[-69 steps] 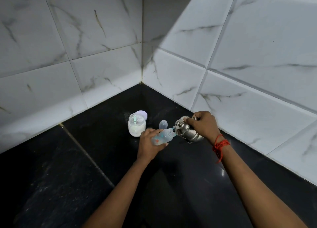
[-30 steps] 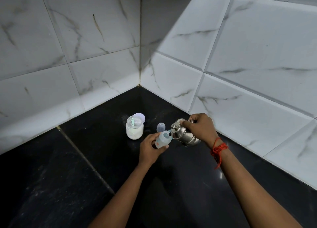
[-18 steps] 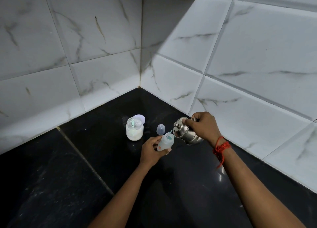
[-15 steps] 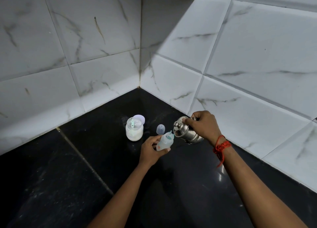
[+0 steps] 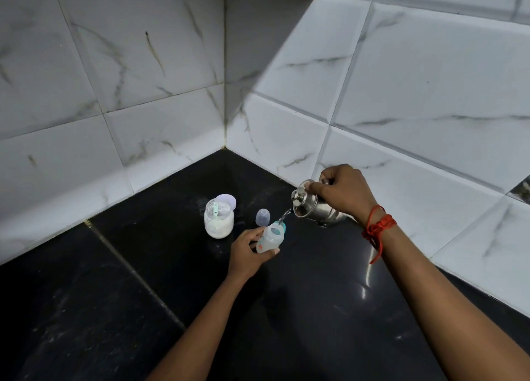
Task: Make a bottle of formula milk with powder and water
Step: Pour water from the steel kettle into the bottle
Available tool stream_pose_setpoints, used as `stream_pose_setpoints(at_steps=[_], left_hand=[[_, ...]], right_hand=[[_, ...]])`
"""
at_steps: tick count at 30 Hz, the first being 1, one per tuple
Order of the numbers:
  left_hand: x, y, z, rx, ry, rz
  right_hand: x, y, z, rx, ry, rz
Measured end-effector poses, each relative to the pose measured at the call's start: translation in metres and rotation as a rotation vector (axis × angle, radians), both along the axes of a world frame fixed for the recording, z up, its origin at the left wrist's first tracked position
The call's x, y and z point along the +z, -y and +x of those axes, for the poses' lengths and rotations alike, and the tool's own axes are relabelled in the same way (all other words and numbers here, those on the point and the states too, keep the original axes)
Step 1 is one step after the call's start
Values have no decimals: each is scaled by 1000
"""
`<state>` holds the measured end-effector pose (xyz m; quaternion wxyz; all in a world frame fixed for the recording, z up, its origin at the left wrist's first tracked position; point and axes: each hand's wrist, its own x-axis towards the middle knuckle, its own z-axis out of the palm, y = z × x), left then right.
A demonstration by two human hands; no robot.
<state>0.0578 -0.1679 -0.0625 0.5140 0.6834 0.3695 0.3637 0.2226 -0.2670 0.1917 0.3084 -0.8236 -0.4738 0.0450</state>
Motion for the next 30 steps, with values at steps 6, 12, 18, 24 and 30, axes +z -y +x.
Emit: stream_pose_setpoints(at_steps=[6, 12, 18, 24, 30], left_hand=[[2, 1, 1, -7, 17, -5], [5, 0, 3, -7, 33, 5], [8, 5, 0, -19, 28, 25], [15, 16, 1, 1, 38, 41], [24, 33, 3, 9, 53, 40]], right_hand=[[20, 0, 2, 42, 60, -28], [28, 2, 6, 54, 69, -16], [30, 5, 6, 47, 84, -26], [33, 14, 4, 57, 84, -31], [41, 28, 4, 64, 101, -35]])
